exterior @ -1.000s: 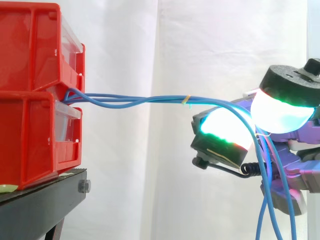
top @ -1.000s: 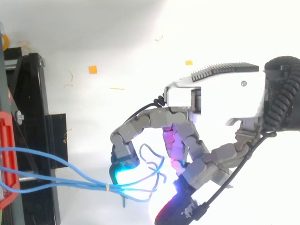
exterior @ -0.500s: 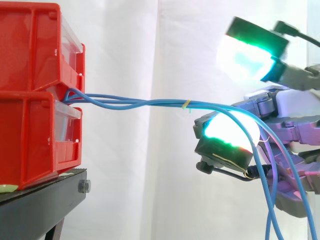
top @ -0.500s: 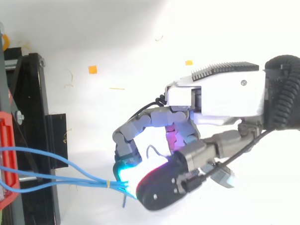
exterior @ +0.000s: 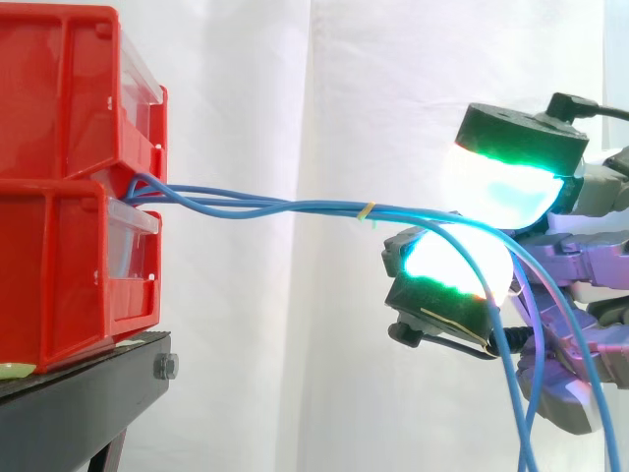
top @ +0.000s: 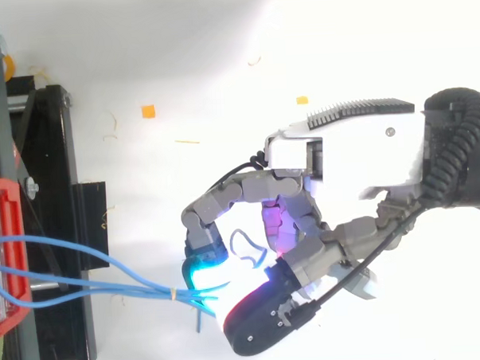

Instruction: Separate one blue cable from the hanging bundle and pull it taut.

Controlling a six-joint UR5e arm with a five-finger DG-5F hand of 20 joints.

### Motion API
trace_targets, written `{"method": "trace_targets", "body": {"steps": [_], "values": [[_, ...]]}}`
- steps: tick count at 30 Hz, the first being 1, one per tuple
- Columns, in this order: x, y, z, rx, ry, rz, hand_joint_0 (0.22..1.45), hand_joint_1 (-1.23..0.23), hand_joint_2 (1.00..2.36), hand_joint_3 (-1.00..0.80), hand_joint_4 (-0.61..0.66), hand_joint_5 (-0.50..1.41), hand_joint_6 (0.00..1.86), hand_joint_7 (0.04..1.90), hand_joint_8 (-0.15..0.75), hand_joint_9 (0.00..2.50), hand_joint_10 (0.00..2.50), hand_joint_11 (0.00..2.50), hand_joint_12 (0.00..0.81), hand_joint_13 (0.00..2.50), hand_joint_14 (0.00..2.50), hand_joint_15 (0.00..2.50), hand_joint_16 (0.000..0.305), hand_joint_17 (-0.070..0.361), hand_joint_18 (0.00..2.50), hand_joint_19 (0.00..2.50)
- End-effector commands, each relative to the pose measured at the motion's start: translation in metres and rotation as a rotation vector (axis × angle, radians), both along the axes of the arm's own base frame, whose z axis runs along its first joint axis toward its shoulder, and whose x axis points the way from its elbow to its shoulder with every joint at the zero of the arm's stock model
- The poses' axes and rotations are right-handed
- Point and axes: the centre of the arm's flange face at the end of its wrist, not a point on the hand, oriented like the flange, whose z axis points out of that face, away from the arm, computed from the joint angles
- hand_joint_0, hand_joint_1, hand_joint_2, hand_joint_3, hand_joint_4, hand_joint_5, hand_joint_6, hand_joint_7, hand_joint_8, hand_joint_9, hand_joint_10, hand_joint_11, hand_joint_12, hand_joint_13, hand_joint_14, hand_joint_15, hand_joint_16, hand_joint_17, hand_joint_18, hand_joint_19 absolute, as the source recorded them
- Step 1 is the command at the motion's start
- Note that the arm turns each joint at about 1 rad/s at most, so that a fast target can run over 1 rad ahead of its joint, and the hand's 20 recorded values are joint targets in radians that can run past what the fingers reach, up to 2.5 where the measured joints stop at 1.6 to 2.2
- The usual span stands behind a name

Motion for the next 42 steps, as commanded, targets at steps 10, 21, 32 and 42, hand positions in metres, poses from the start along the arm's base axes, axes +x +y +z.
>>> {"method": "trace_targets", "body": {"steps": [10,21,32,42], "values": [[0.0001,0.0,0.0003,0.0,0.0,0.0,0.75,-0.89,1.01,-0.42,-0.09,0.15,0.5,1.32,0.104,2.07,0.03,0.62,0.26,1.41,0.02,0.75,0.039,0.087,0.92,0.83],[0.0001,0.0,0.0003,0.0,0.0,0.0,0.43,-0.78,1.0,-0.5,0.02,0.16,0.5,1.35,0.129,2.11,0.03,0.58,0.29,1.47,0.02,0.69,0.051,0.114,1.03,0.76],[0.0001,0.0,0.0003,0.0,0.0,0.0,0.6,-0.46,1.0,-0.5,-0.01,0.15,0.54,1.26,0.086,2.1,0.03,0.6,0.256,1.43,0.02,0.75,0.042,0.095,0.91,0.86],[0.0001,0.0,0.0003,0.0,0.0,0.0,0.74,-0.69,1.02,-0.27,-0.05,0.16,0.5,1.35,0.1,2.11,0.03,0.62,0.265,1.43,0.02,0.76,0.039,0.087,0.93,0.86]]}}
